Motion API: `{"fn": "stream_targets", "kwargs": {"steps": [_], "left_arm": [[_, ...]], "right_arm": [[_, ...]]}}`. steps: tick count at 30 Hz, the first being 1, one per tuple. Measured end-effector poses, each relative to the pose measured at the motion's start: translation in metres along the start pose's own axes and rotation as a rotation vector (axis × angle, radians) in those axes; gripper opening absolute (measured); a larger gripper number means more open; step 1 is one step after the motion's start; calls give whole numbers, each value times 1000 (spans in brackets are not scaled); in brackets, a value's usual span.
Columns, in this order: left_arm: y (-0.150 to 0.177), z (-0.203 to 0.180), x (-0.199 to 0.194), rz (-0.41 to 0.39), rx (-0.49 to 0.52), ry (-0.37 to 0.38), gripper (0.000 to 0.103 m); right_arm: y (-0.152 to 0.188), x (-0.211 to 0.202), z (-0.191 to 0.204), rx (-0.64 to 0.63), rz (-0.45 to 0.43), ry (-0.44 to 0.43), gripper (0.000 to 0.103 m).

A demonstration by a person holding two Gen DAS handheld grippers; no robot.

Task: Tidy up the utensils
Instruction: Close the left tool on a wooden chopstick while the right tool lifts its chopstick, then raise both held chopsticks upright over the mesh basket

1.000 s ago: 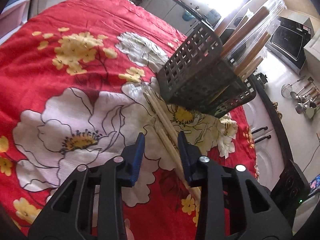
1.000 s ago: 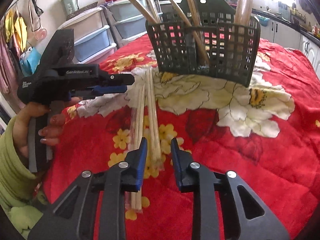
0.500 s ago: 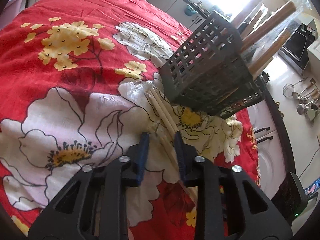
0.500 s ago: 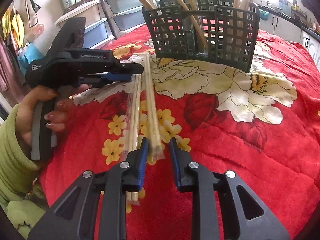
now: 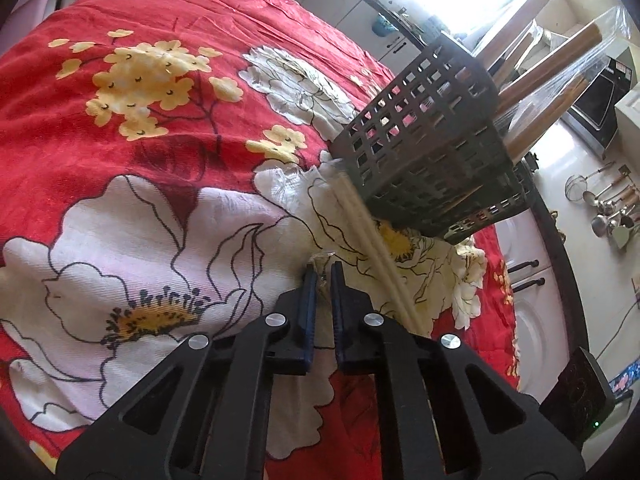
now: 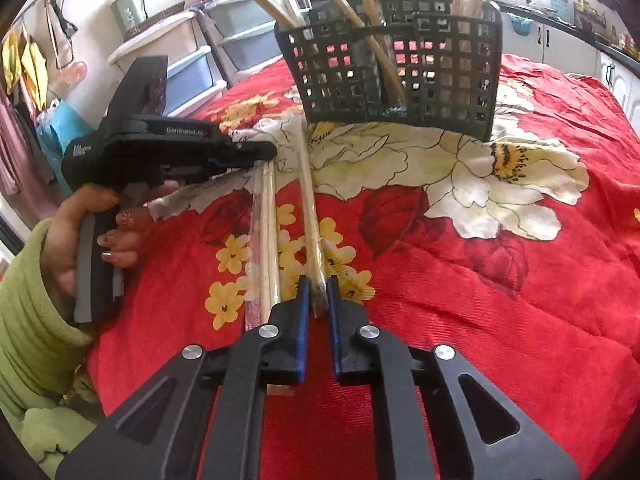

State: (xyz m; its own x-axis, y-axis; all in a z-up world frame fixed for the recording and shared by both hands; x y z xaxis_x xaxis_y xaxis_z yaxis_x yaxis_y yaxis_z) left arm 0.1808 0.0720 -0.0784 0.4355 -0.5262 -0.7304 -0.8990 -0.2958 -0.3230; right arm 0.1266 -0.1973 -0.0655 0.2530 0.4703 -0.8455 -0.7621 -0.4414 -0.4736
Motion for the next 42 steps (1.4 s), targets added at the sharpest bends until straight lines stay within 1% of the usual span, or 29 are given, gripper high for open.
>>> {"fn": "stream_targets", "kwargs": {"steps": [2,8,13,17,23,28,32,38,40,42], "left_arm": [[1,-1,-6,-14,3,2,4],[1,-10,-37,-92,23,28,3],[1,-24,-58,-136,48,57,3],[2,-33,-68,-156,66,75,3],[3,-48,-79,-182,91,98,3],[3,-55,-88,-198,104,114,3],[2,-62,-97,-220,122,124,3],[-4,-84,-116,-269,174,144,3],[-7,-92,-121,-283,198,143,3],[-10,-98,-125,-296,224,123,3]], "right_arm": [[0,-6,-1,3,-24,-5,8],[-1,-28,1,-9,-99,-1,7],[-6,-53,8,-36,-171,22,6],[-13,-71,14,-68,-219,56,6],[-22,-91,20,-95,-284,69,6],[-31,-110,27,-129,-356,76,6],[-39,-120,29,-136,-388,78,6],[-51,-129,27,-130,-428,70,5],[-55,-134,27,-133,-439,71,5],[-58,-137,27,-134,-451,75,6]]}}
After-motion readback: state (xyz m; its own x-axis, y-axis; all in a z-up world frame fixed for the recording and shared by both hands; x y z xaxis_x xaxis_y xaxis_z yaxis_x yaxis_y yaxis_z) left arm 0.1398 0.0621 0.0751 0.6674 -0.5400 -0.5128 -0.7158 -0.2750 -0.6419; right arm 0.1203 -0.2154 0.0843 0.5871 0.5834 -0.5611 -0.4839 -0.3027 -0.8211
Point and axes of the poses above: each gripper's, at about its wrist camera, not at the fingertips, and x roughly the way its jaws point, z to its left, y to its underside, the point moved 1 cm from there along x, roughly the way its jaws point, and after that the axes turned 10 degrees about z, right-handed, at the moved point
